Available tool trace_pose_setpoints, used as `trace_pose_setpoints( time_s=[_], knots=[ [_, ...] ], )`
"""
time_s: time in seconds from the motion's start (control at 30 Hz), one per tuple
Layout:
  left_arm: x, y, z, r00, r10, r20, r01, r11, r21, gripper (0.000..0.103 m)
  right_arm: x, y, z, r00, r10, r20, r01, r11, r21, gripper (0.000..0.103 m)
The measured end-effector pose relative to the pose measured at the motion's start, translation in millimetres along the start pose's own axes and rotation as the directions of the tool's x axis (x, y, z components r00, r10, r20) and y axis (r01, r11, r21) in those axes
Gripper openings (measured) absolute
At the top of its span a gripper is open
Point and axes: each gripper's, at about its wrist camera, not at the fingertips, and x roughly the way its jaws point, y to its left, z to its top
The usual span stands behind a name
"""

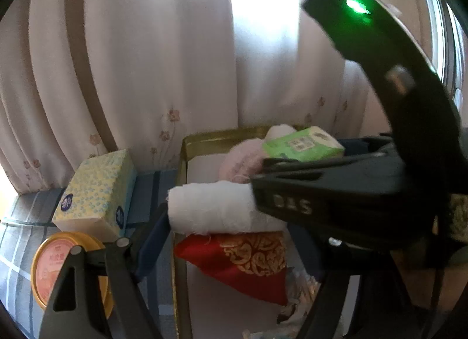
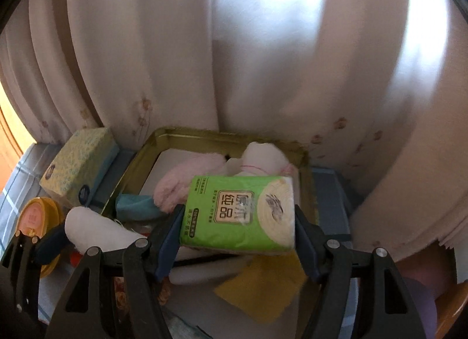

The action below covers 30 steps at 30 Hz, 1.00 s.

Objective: Organize soft objects

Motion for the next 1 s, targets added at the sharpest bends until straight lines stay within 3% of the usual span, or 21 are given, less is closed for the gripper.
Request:
trace_pose_setpoints(
  time_s=[0.07,0.13,0.2,0.37,0.57,0.63,0.7,0.77,0.93,1.0],
  knots=[
    [1.8,-0.1,-0.1,1.000,-0.007,-0.014,0.007,1.000,0.005,0.083,9.4,-0.8,2.1,0.997,0.067,-0.035,-0.066,0.998,0.023,0.072],
    [1.3,2.3,-0.2,0.999,-0.043,-0.021,0.043,0.999,-0.008,0.093,15.6,-6.6,2.9,0.988,0.133,-0.072,-0.128,0.989,0.073,0.077],
    [-3.1,5.8,-1.8,0.997,-0.080,-0.001,0.080,0.997,-0.022,0.103,10.4,-15.2,2.2,0.982,0.178,-0.064,-0.169,0.978,0.126,0.088],
    [-10.6,5.4,-8.7,0.997,-0.076,0.017,0.076,0.997,-0.007,0.103,-13.3,-30.0,-4.0,0.966,0.259,-0.027,-0.250,0.951,0.184,0.092],
    [-36.1,4.1,-18.1,0.990,-0.018,0.141,0.012,0.999,0.043,0.103,-38.6,-47.6,-28.0,0.950,0.300,0.084,-0.311,0.914,0.262,0.092],
    [-45.0,5.1,-24.6,0.980,0.010,0.198,-0.019,0.999,0.045,0.103,-51.1,-50.9,-40.2,0.952,0.263,0.156,-0.299,0.911,0.286,0.092],
    [-50.9,6.9,-29.3,0.971,0.038,0.238,-0.047,0.998,0.035,0.103,-65.0,-51.4,-54.7,0.958,0.166,0.233,-0.234,0.923,0.305,0.092],
    [-54.6,10.7,-34.4,0.962,0.065,0.265,-0.070,0.997,0.012,0.103,-79.6,-48.3,-67.2,0.946,0.091,0.312,-0.189,0.935,0.301,0.093],
    [-55.4,27.4,-36.8,0.957,0.073,0.281,-0.063,0.997,-0.045,0.103,-109.7,-41.0,-89.9,0.887,-0.066,0.457,-0.095,0.942,0.321,0.093],
    [-58.5,31.0,-38.7,0.952,0.084,0.295,-0.070,0.996,-0.055,0.103,-121.3,-34.6,-99.6,0.847,-0.129,0.515,-0.050,0.947,0.318,0.093]
  ],
)
